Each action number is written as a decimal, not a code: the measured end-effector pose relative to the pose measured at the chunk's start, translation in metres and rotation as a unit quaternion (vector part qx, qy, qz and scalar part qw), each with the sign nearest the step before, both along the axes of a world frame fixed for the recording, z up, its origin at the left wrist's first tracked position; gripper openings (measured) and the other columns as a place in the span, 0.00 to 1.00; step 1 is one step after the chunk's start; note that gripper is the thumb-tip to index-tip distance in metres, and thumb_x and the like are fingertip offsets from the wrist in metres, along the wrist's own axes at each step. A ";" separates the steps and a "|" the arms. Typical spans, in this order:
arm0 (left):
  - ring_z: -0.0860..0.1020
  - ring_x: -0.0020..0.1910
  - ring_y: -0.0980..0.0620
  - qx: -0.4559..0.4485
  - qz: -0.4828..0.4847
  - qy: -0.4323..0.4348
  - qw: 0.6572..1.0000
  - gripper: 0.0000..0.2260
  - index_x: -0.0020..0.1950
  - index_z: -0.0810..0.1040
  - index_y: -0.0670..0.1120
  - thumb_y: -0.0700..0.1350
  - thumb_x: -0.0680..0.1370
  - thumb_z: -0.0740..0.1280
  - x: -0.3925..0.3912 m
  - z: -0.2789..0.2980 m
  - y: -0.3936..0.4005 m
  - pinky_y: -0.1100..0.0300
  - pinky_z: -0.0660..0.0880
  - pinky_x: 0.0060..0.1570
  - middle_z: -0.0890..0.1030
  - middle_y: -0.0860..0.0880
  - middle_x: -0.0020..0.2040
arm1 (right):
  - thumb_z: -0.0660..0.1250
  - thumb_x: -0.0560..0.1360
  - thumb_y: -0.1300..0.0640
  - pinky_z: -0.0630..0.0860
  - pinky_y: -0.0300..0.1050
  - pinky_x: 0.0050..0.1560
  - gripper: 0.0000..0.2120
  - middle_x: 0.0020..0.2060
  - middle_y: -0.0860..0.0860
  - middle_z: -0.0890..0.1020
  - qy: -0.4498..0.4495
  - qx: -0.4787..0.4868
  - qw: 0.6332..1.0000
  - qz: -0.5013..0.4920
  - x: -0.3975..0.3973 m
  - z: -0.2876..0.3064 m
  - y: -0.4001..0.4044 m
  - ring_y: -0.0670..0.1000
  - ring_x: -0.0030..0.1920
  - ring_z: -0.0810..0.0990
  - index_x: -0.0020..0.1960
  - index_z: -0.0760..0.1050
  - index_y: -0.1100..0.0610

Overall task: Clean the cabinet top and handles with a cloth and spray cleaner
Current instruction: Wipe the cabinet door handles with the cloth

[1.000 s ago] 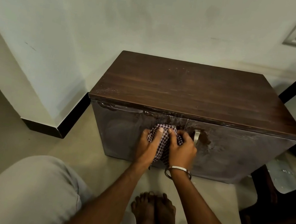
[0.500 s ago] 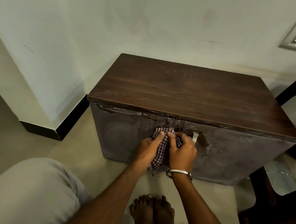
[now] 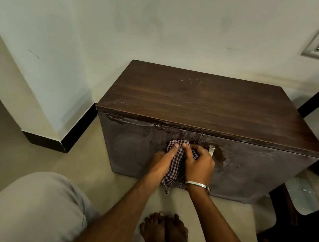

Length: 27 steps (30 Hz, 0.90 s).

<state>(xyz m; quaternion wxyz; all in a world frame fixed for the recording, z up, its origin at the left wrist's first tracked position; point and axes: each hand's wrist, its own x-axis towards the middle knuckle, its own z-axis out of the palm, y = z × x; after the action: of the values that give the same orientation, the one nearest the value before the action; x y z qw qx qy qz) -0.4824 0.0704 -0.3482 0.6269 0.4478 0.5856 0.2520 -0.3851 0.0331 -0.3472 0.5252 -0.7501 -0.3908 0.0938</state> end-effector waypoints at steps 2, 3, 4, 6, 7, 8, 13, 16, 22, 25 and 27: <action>0.82 0.50 0.46 -0.009 -0.002 -0.009 1.000 0.26 0.56 0.80 0.44 0.65 0.75 0.63 -0.001 0.000 0.000 0.54 0.78 0.51 0.83 0.45 0.52 | 0.72 0.72 0.47 0.76 0.41 0.43 0.14 0.42 0.52 0.84 0.037 -0.006 0.999 -0.005 0.002 0.002 0.001 0.49 0.43 0.81 0.47 0.83 0.58; 0.81 0.50 0.46 -0.016 -0.007 -0.015 1.000 0.25 0.56 0.80 0.45 0.66 0.75 0.63 -0.001 -0.002 0.001 0.53 0.78 0.53 0.83 0.46 0.52 | 0.72 0.71 0.47 0.76 0.41 0.42 0.13 0.41 0.52 0.84 0.054 -0.010 0.998 -0.007 0.002 0.004 0.001 0.48 0.41 0.80 0.46 0.83 0.57; 0.82 0.51 0.47 -0.020 -0.012 -0.024 0.999 0.26 0.56 0.80 0.46 0.67 0.74 0.63 -0.001 -0.002 0.000 0.52 0.78 0.54 0.83 0.46 0.52 | 0.73 0.71 0.47 0.75 0.40 0.41 0.13 0.40 0.51 0.84 0.062 -0.014 0.998 -0.008 0.003 0.006 0.002 0.47 0.40 0.80 0.45 0.84 0.57; 0.82 0.52 0.47 -0.020 -0.021 -0.040 0.999 0.31 0.57 0.81 0.48 0.71 0.69 0.65 -0.002 -0.001 -0.001 0.49 0.78 0.58 0.84 0.47 0.53 | 0.72 0.71 0.47 0.75 0.41 0.40 0.13 0.39 0.51 0.84 0.057 -0.012 0.998 -0.004 0.004 0.006 0.003 0.47 0.39 0.80 0.45 0.84 0.57; 0.82 0.52 0.47 -0.020 -0.024 -0.043 0.999 0.34 0.58 0.81 0.49 0.73 0.65 0.65 -0.002 -0.003 -0.002 0.48 0.77 0.58 0.84 0.47 0.53 | 0.72 0.71 0.47 0.76 0.42 0.41 0.13 0.39 0.51 0.84 0.053 -0.008 0.999 -0.001 0.004 0.005 0.002 0.48 0.40 0.80 0.45 0.84 0.56; 0.82 0.52 0.47 -0.018 -0.027 -0.042 0.999 0.35 0.58 0.82 0.50 0.74 0.63 0.65 -0.002 -0.004 -0.001 0.47 0.77 0.59 0.84 0.47 0.53 | 0.72 0.71 0.46 0.77 0.43 0.42 0.13 0.40 0.51 0.85 0.048 -0.004 0.999 -0.001 0.003 0.004 0.001 0.48 0.41 0.81 0.46 0.84 0.56; 0.81 0.49 0.49 -0.024 -0.038 -0.025 0.999 0.23 0.56 0.80 0.46 0.64 0.76 0.63 -0.005 -0.005 -0.003 0.57 0.77 0.46 0.83 0.47 0.51 | 0.71 0.73 0.49 0.75 0.41 0.42 0.11 0.44 0.53 0.83 0.034 -0.007 0.999 0.005 -0.002 -0.009 -0.008 0.50 0.44 0.81 0.48 0.83 0.56; 0.80 0.46 0.50 -0.030 -0.037 -0.022 0.999 0.22 0.56 0.80 0.46 0.63 0.78 0.61 -0.004 -0.004 -0.004 0.59 0.76 0.44 0.82 0.48 0.47 | 0.71 0.72 0.48 0.78 0.44 0.44 0.11 0.44 0.52 0.83 0.028 -0.015 0.999 0.022 0.002 -0.009 -0.008 0.49 0.44 0.81 0.48 0.83 0.55; 0.82 0.52 0.46 -0.010 -0.013 -0.024 1.000 0.25 0.57 0.81 0.48 0.67 0.75 0.63 0.001 0.001 -0.003 0.47 0.78 0.58 0.84 0.45 0.53 | 0.72 0.71 0.47 0.72 0.34 0.38 0.13 0.39 0.50 0.84 0.028 -0.022 0.999 0.015 0.006 0.009 0.001 0.45 0.39 0.79 0.45 0.84 0.56; 0.82 0.51 0.46 -0.008 -0.009 -0.029 1.000 0.25 0.56 0.81 0.48 0.67 0.74 0.63 0.002 -0.001 -0.003 0.47 0.78 0.58 0.84 0.45 0.53 | 0.72 0.71 0.46 0.71 0.37 0.39 0.13 0.40 0.50 0.84 0.032 -0.034 0.999 0.001 0.006 0.011 0.001 0.45 0.38 0.77 0.46 0.83 0.56; 0.82 0.51 0.46 -0.005 -0.011 -0.025 1.000 0.23 0.55 0.81 0.49 0.66 0.75 0.63 0.001 -0.002 -0.002 0.48 0.78 0.58 0.84 0.45 0.53 | 0.72 0.71 0.47 0.72 0.39 0.41 0.13 0.40 0.50 0.84 0.035 -0.034 0.999 0.005 0.005 0.011 0.001 0.46 0.39 0.78 0.46 0.83 0.56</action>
<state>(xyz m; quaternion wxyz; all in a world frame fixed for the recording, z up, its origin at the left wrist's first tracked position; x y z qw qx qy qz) -0.4813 0.0682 -0.3503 0.6467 0.4446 0.5659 0.2528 -0.3799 0.0338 -0.3362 0.5127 -0.7614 -0.3727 0.1359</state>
